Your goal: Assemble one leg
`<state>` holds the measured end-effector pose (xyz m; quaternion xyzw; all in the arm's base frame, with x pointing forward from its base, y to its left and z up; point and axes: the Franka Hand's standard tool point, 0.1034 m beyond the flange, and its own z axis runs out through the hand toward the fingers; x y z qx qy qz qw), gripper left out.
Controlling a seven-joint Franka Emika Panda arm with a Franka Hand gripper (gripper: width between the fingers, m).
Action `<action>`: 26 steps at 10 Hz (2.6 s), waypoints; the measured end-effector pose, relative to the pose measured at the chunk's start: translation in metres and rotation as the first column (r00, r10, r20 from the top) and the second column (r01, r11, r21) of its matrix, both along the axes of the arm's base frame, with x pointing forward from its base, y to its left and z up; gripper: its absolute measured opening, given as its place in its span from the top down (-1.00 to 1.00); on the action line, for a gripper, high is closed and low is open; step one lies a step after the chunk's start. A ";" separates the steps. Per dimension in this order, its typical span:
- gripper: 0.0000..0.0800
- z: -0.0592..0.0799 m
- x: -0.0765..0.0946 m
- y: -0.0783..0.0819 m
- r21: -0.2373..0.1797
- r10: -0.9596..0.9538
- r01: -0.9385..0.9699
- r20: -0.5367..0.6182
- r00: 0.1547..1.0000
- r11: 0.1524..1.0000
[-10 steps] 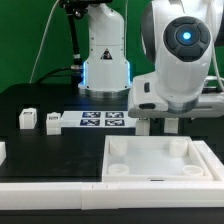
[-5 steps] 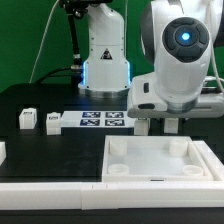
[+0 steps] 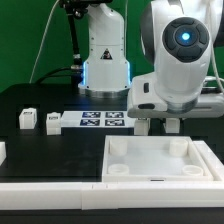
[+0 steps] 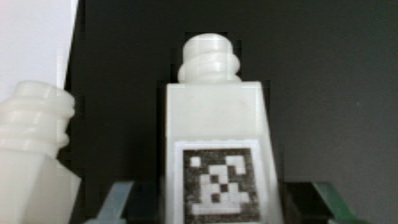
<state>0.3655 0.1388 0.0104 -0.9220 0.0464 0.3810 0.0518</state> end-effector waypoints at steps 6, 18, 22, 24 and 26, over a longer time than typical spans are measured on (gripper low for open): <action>0.27 0.071 0.019 -0.003 0.005 -0.004 0.004 -0.031 1.000 1.000; 0.27 0.087 0.080 -0.021 -0.041 0.036 -0.006 0.789 0.613 0.999; 0.27 0.088 0.092 -0.014 -0.036 0.049 -0.052 0.957 0.287 0.998; 0.27 0.090 0.115 -0.019 -0.068 0.102 -0.109 0.932 0.348 0.992; 0.27 0.102 0.142 -0.020 -0.081 0.119 -0.131 0.942 0.315 0.988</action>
Offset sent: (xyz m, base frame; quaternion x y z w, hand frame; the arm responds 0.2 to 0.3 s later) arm 0.0071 -0.0005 0.0588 -0.0175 -0.0355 0.0110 0.9992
